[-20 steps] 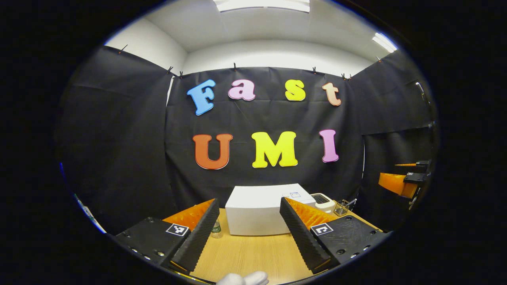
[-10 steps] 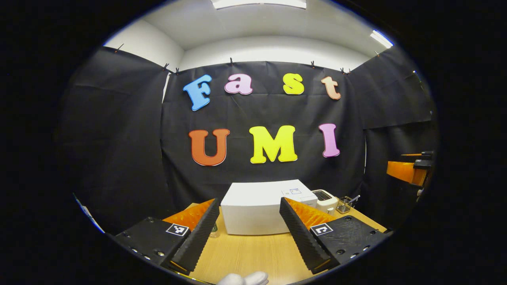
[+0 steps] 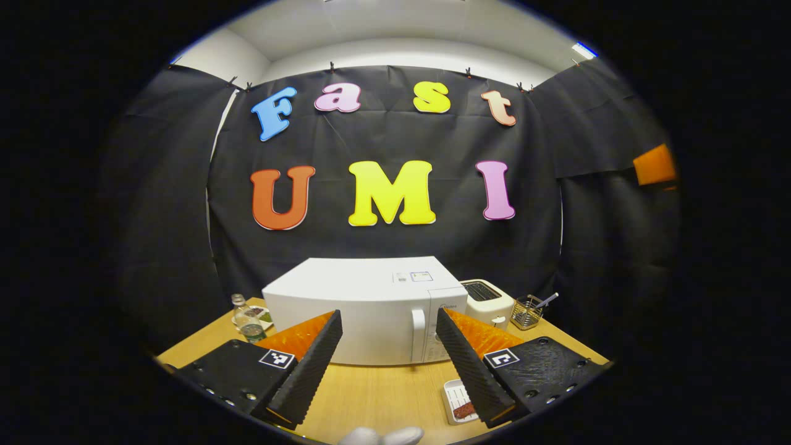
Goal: Open the microwave oven with the left hand, put the food in, and close the microwave oven.
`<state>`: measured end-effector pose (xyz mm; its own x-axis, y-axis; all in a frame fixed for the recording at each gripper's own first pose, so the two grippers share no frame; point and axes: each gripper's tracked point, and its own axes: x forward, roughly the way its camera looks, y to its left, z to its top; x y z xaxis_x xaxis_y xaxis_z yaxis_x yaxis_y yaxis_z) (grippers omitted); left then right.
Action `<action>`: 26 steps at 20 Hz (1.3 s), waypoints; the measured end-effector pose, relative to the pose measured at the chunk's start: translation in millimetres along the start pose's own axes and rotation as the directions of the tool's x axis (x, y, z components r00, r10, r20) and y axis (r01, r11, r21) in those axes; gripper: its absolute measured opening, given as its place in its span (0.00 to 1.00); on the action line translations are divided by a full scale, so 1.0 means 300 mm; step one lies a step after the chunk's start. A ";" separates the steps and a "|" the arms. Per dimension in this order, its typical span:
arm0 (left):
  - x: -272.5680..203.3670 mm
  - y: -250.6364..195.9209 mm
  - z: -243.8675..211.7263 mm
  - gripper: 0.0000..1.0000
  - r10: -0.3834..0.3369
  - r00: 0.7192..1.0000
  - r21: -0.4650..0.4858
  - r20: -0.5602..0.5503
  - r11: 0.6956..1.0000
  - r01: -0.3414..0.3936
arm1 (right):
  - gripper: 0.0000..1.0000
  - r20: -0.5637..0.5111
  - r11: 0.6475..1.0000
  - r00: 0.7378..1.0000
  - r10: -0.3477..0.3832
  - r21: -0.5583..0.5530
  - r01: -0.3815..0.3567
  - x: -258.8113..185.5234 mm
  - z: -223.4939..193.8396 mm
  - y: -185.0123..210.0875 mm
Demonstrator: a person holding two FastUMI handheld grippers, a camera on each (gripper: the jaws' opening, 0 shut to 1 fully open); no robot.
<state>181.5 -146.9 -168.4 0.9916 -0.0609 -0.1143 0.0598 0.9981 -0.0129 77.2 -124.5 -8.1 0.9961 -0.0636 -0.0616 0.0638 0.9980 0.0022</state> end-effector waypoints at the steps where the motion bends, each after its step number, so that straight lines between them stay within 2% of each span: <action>1: 0.060 -0.023 -0.068 0.96 0.004 0.999 0.003 -0.036 1.000 -0.003 | 1.00 -0.009 1.000 1.000 -0.016 -0.008 0.016 0.012 -0.011 -0.034; 6: 0.329 -0.092 -0.289 0.96 0.028 0.994 0.052 -0.105 0.998 -0.023 | 1.00 -0.085 0.997 0.994 -0.073 -0.044 0.069 0.059 -0.082 -0.153; 7: 0.369 -0.097 -0.315 0.96 0.030 0.993 0.044 -0.115 0.999 -0.025 | 0.91 -0.096 0.996 0.992 -0.077 -0.046 0.073 0.065 -0.094 -0.163; 8: 0.396 -0.105 -0.334 0.96 0.032 0.992 0.033 -0.122 0.999 -0.028 | 1.00 -0.101 0.996 0.992 -0.077 -0.050 0.072 0.074 -0.097 -0.170; 9: 0.426 -0.112 -0.346 0.96 0.034 0.992 0.028 -0.122 0.999 -0.031 | 0.91 -0.106 0.995 0.991 -0.082 -0.059 0.076 0.083 -0.100 -0.181; 10: 0.450 -0.122 -0.361 0.96 0.028 0.992 0.035 -0.124 0.999 -0.024 | 1.00 -0.108 0.995 0.991 -0.085 -0.067 0.078 0.093 -0.103 -0.188; 12: 0.482 -0.118 -0.374 0.94 0.033 0.992 0.057 -0.120 0.998 -0.026 | 1.00 -0.113 0.995 0.990 -0.079 -0.067 0.072 0.109 -0.107 -0.180; 13: 0.492 -0.116 -0.371 0.90 0.029 0.993 0.053 -0.115 0.998 -0.023 | 0.91 -0.118 0.995 0.990 -0.075 -0.069 0.067 0.114 -0.113 -0.171; 14: 0.491 -0.119 -0.371 0.85 0.025 0.993 0.043 -0.118 0.999 -0.020 | 0.91 -0.124 0.995 0.990 -0.071 -0.072 0.062 0.117 -0.117 -0.164; 15: 0.496 -0.114 -0.368 0.79 0.032 0.993 0.036 -0.116 0.999 -0.028 | 1.00 -0.126 0.995 0.990 -0.068 -0.076 0.059 0.120 -0.121 -0.162; 16: 0.507 -0.100 -0.365 0.75 0.042 0.993 0.032 -0.112 0.999 -0.039 | 1.00 -0.127 0.995 0.990 -0.066 -0.081 0.056 0.126 -0.119 -0.157; 18: 0.515 -0.122 -0.367 0.47 0.008 0.994 -0.014 -0.111 1.000 -0.010 | 1.00 -0.128 0.994 0.989 -0.069 -0.089 0.058 0.129 -0.117 -0.157; 19: 0.507 -0.121 -0.365 0.19 0.000 0.994 -0.018 -0.113 1.000 -0.002 | 1.00 -0.128 0.994 0.989 -0.069 -0.089 0.058 0.129 -0.117 -0.152; 20: 0.519 -0.121 -0.369 0.17 0.005 0.994 -0.017 -0.111 1.000 -0.007 | 1.00 -0.126 0.994 0.990 -0.068 -0.090 0.057 0.130 -0.115 -0.148; 21: 0.519 -0.118 -0.368 0.25 0.014 0.994 -0.012 -0.111 1.000 -0.015 | 1.00 -0.126 0.994 0.990 -0.067 -0.094 0.056 0.129 -0.113 -0.143; 22: 0.515 -0.115 -0.368 0.21 0.022 0.994 -0.010 -0.111 1.000 -0.023 | 1.00 -0.126 0.994 0.990 -0.067 -0.096 0.055 0.129 -0.110 -0.138; 23: 0.513 -0.117 -0.374 0.16 0.026 0.993 -0.012 -0.118 1.000 -0.028 | 0.91 -0.125 0.994 0.990 -0.065 -0.096 0.053 0.124 -0.109 -0.135; 24: 0.513 -0.111 -0.376 0.16 0.023 0.992 -0.016 -0.127 1.000 -0.025 | 0.91 -0.123 0.994 0.990 -0.063 -0.096 0.051 0.122 -0.106 -0.129; 25: 0.510 -0.113 -0.379 0.04 0.016 0.990 -0.025 -0.139 0.999 -0.019 | 0.91 -0.122 0.994 0.991 -0.062 -0.097 0.050 0.121 -0.104 -0.123; 26: 0.503 -0.116 -0.385 0.13 0.008 0.989 -0.042 -0.147 0.999 -0.014 | 0.91 -0.122 0.994 0.991 -0.058 -0.098 0.047 0.117 -0.103 -0.116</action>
<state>316.0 -191.5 -299.9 0.9644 -0.0530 -0.2591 0.0408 0.9978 -0.0525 107.8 -161.4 -41.2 0.9758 -0.1206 -0.1826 0.1038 0.9897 -0.0989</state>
